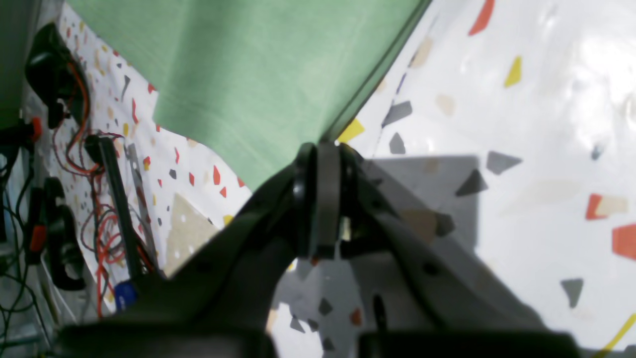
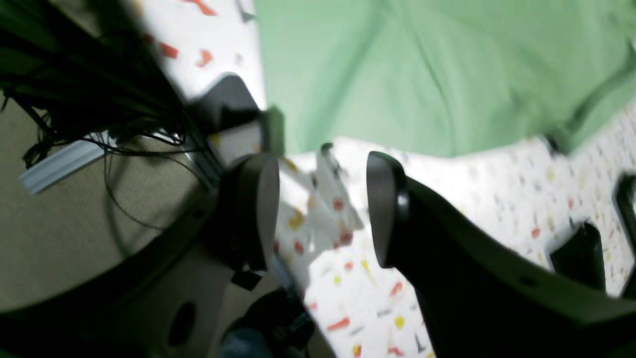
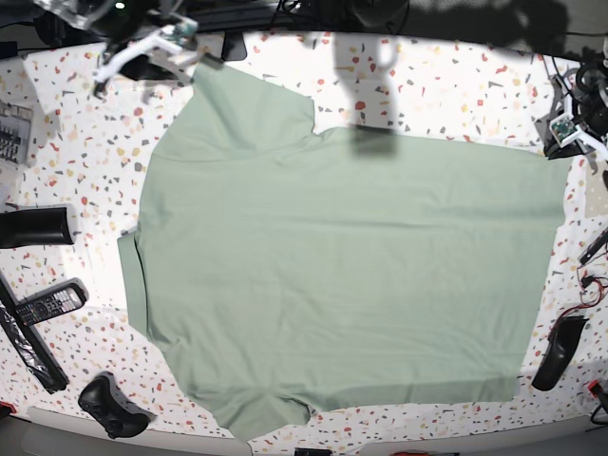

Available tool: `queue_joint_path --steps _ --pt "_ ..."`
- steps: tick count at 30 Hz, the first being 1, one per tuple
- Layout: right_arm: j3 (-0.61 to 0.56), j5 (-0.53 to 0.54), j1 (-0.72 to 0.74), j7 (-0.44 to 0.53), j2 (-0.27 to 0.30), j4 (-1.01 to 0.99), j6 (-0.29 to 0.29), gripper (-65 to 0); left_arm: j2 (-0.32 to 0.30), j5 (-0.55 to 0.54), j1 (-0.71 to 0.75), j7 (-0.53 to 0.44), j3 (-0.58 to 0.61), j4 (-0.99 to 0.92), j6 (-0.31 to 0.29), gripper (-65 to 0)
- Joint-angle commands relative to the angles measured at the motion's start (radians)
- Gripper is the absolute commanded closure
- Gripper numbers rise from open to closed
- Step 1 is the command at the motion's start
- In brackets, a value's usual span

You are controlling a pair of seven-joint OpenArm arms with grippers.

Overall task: Fold the T-shirt properly
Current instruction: 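Lower the right gripper onto the shirt's shoulder edge and pinch it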

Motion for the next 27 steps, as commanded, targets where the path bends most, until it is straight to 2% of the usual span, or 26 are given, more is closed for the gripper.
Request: queue_joint_path --steps 1,6,13,22,24,27 --pt "-0.020 -0.010 0.022 -0.008 0.010 -0.002 -0.028 -28.2 -0.013 0.003 -0.002 0.006 -0.005 0.005 -0.005 0.0" --pt "-0.140 -0.028 0.143 -0.079 0.010 -0.090 -0.049 -28.2 0.006 0.003 -0.002 0.005 -0.005 0.005 -0.005 0.0" --pt "-0.234 -0.023 0.238 -0.081 0.010 -0.194 -0.050 -28.2 0.006 0.003 -0.002 0.006 -0.005 0.005 -0.005 0.0" --pt "-0.258 -0.023 0.254 -0.081 0.011 -0.288 -0.050 -27.9 0.006 0.003 -0.002 0.006 -0.005 0.005 -0.005 0.0" --pt "-0.258 -0.023 0.254 -0.081 0.010 -0.289 -0.050 -25.3 0.006 0.003 -0.002 0.006 -0.005 0.005 -0.005 0.0" --pt "-0.258 -0.023 0.254 -0.080 0.011 -0.289 -0.050 -17.8 0.006 0.003 -0.002 0.005 -0.005 0.005 -0.005 0.0"
